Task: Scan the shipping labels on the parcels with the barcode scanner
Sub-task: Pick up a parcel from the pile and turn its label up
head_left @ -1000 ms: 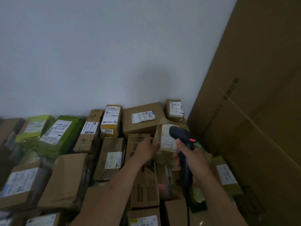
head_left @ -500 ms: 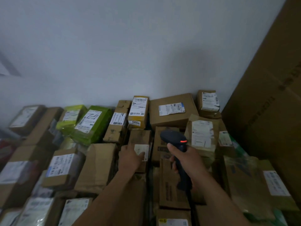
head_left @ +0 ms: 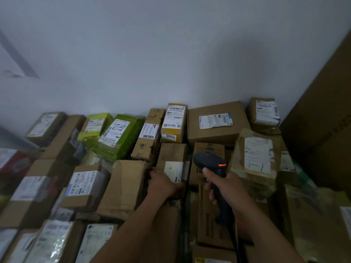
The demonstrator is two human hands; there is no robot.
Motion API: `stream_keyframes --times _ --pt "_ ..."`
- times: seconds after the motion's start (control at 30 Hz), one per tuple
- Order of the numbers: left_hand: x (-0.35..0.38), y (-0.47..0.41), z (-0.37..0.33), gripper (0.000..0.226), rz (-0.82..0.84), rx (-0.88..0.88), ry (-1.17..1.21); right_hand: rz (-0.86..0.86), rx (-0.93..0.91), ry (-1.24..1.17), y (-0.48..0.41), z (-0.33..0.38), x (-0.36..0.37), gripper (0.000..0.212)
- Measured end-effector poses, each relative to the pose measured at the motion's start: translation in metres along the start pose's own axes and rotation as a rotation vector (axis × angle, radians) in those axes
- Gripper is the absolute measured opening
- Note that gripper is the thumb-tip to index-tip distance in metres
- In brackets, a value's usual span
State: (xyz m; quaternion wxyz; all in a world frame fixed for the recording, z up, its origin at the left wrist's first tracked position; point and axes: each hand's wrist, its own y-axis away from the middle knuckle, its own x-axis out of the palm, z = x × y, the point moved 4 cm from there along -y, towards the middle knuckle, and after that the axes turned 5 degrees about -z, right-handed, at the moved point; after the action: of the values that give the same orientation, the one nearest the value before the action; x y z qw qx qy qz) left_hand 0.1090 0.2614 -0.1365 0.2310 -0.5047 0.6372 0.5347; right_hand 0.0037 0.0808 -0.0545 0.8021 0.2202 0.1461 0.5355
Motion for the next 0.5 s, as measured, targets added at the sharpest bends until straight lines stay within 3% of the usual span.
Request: stream_keyframes --times 0.2,0.27,0.43,0.5 --pt "-0.038 0.023 0.0 0.13 -0.174 0.177 0.172 0.025 -0.034 0.01 0.014 0.008 0.001 0.03" --pt "-0.056 0.031 0.002 0.11 -0.221 0.207 0.276 0.035 -0.05 0.009 0.023 0.011 0.002 0.031" --pt "-0.095 0.053 0.017 0.034 -0.215 0.28 0.408 0.045 -0.108 0.056 0.052 0.018 0.005 0.031" --pt "-0.111 0.059 0.027 0.027 -0.265 0.266 0.519 0.071 -0.145 0.089 0.066 0.021 0.007 0.029"
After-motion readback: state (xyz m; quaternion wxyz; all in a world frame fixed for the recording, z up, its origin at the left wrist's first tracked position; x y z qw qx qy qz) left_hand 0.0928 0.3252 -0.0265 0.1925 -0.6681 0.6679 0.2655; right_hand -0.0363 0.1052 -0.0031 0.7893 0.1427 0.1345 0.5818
